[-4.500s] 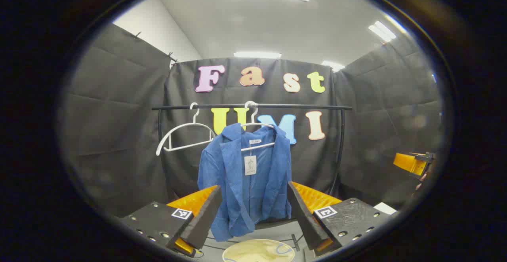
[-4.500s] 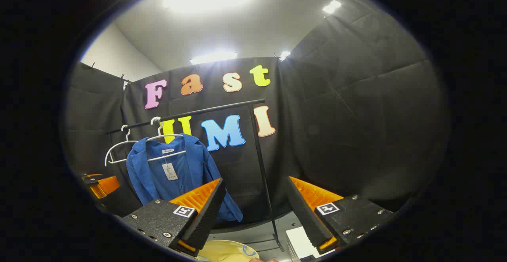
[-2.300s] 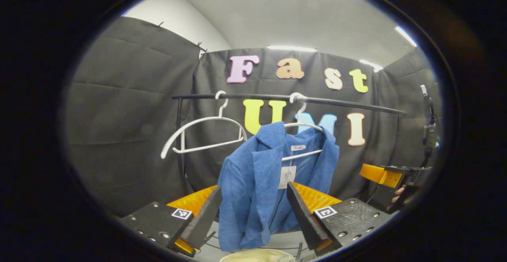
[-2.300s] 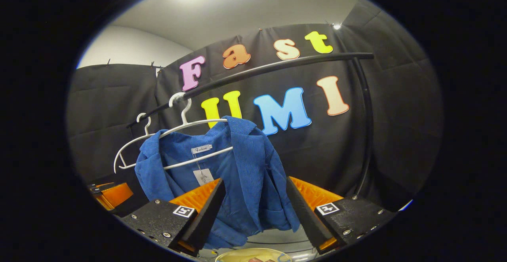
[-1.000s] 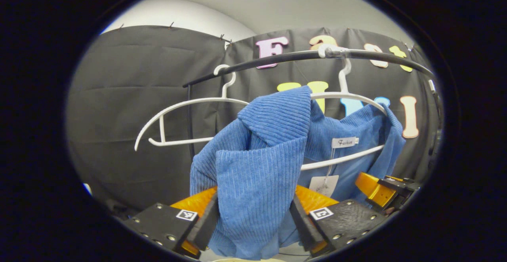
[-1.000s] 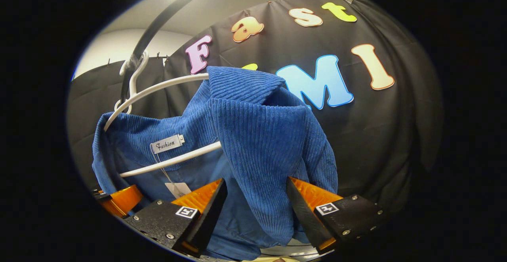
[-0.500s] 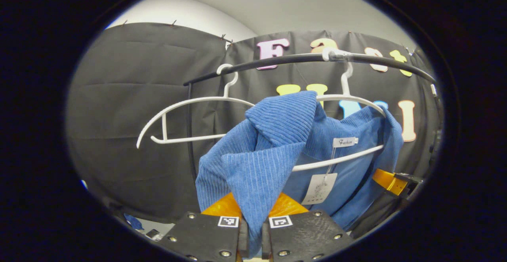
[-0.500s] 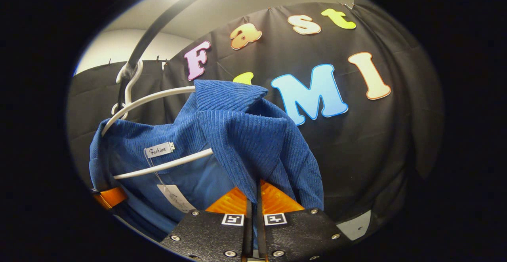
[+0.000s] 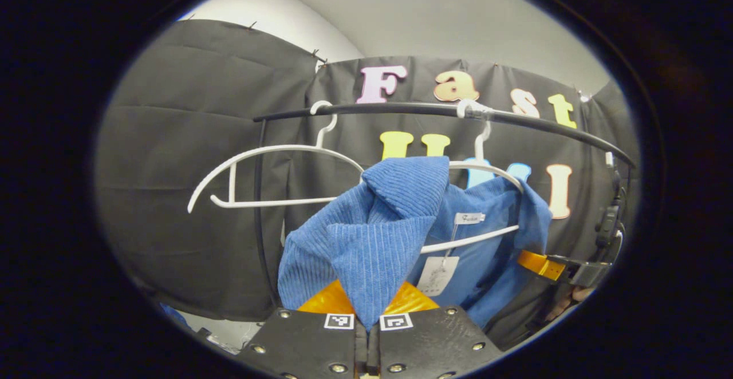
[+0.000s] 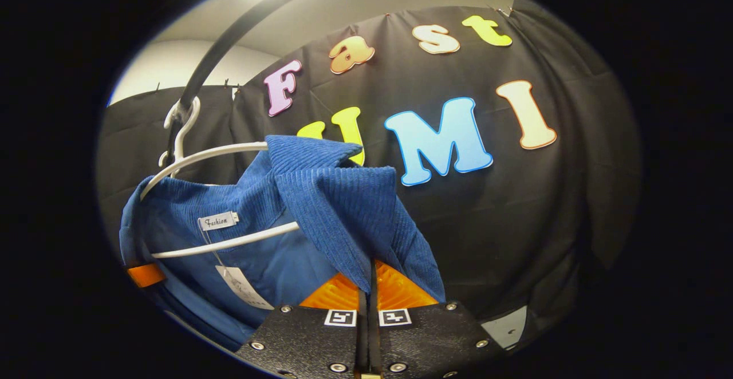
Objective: Grasp the clothes on the hanger with both hands and then place them into the laundry hamper below.
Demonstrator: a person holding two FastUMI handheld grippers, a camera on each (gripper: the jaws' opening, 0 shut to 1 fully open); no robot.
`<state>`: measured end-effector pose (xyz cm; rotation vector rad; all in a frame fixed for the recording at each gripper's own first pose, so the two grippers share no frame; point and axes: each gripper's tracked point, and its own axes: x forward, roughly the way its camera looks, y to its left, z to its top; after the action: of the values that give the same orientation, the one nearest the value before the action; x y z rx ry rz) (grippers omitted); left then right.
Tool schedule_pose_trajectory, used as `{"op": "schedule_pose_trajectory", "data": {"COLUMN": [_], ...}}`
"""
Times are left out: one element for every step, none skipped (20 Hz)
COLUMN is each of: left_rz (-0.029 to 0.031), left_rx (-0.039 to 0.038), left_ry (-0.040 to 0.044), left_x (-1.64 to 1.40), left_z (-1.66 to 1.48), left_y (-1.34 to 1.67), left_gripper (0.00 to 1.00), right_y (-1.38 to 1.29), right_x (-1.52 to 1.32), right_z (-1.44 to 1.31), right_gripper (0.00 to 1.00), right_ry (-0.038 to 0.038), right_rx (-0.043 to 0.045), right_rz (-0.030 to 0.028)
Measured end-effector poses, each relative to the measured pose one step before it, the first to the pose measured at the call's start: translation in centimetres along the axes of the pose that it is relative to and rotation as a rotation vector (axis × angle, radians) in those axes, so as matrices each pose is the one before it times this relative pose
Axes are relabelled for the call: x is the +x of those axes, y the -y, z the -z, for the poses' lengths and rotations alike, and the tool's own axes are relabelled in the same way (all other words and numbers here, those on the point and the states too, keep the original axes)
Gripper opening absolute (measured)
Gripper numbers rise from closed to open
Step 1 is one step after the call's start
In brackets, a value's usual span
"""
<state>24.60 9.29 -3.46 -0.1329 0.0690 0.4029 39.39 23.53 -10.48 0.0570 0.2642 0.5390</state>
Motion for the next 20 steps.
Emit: {"op": "schedule_pose_trajectory", "data": {"left_rz": [0.019,0.02026,0.02002,0.0284,0.03615,0.03216,0.0275,0.02275,0.01729,0.0242,0.01782,0.00806,-0.00317,-0.01417,-0.00958,-0.0095,-0.01237,-0.00754,-0.00725,-0.00629], "left_rx": [-0.00077,0.00287,0.00546,0.00404,0.00532,0.00802,0.00793,0.00595,-0.0038,-0.01547,-0.01545,-0.01112,0.00047,0.00806,0.00717,0.00387,0.0048,0.00413,0.00791,0.01514], "left_ry": [-0.00156,-0.00428,-0.00331,-0.00841,-0.01246,-0.01149,-0.01144,-0.00863,-0.00451,-0.00337,-0.00212,0.00361,0.00432,0.00509,0.00141,0.00412,0.0101,0.00999,0.00467,0.00102], "left_x": [-0.289,-0.198,-0.185,-0.118,-0.212,-0.227,-0.066,-0.11,-0.146,-0.34,-0.347,-0.413,-0.358,-0.206,-0.135,-0.058,-0.172,0.128,0.144,0.291], "left_z": [-0.195,-0.052,-0.199,0.044,0.084,0.042,0.08,-0.003,-0.171,-0.128,-0.194,-0.29,-0.357,-0.27,-0.235,-0.312,-0.519,-0.461,-0.345,-0.156], "left_y": [-0.034,0.018,0.022,0.182,0.427,0.21,0.185,-0.127,-0.044,0.12,-0.042,-0.348,-0.705,-0.951,-0.838,-0.689,-0.909,-0.712,-0.591,-0.466], "left_gripper": [0.02,0.02,0.01,0.01,0.02,0.02,0.02,0.01,0.02,0.01,0.02,0.02,0.01,0.02,0.02,0.02,0.02,0.01,0.02,0.02], "right_y": [0.193,0.047,0.174,0.176,0.155,-0.023,0.274,0.341,0.514,0.606,0.618,0.659,0.694,0.414,0.308,0.269,0.316,0.027,-0.101,-0.055], "right_x": [0.114,0.035,0.018,-0.035,-0.127,-0.394,0.065,0.377,0.316,0.192,0.017,-0.241,0.038,0.141,0.247,-0.044,0.113,-0.164,0.068,0.267], "right_z": [-0.067,-0.062,-0.224,-0.277,-0.37,-0.295,-0.241,-0.257,-0.417,-0.494,-0.496,-0.446,-0.53,-0.307,-0.289,-0.309,-0.489,-0.357,-0.177,0.262], "right_gripper": [0.0,0.0,0.0,0.0,0.0,0.0,0.0,0.0,0.0,0.0,0.0,0.0,0.0,0.0,0.0,0.0,0.0,0.0,0.0,0.0], "right_ry": [-0.00086,0.00349,0.00902,0.01117,0.01096,0.01211,0.0108,0.00983,0.00626,0.00983,0.01617,0.01922,0.01803,0.01239,0.00988,0.01183,0.01686,0.0104,0.00653,-0.00011], "right_rx": [0.00236,-0.00574,-0.01488,-0.01825,-0.01289,-0.0086,-0.00523,-0.00152,0.00398,0.0072,0.0041,-0.00005,0.00057,0.00655,0.00927,0.00377,-0.00218,0.00061,0.00086,0.00013], "right_rz": [0.00755,0.00255,0.01223,0.01232,0.01137,0.01278,0.01351,0.01646,0.0154,0.01646,0.01871,0.01906,0.01826,0.01384,0.01163,0.01353,0.013,0.00667,0.00509,0.00384]}}
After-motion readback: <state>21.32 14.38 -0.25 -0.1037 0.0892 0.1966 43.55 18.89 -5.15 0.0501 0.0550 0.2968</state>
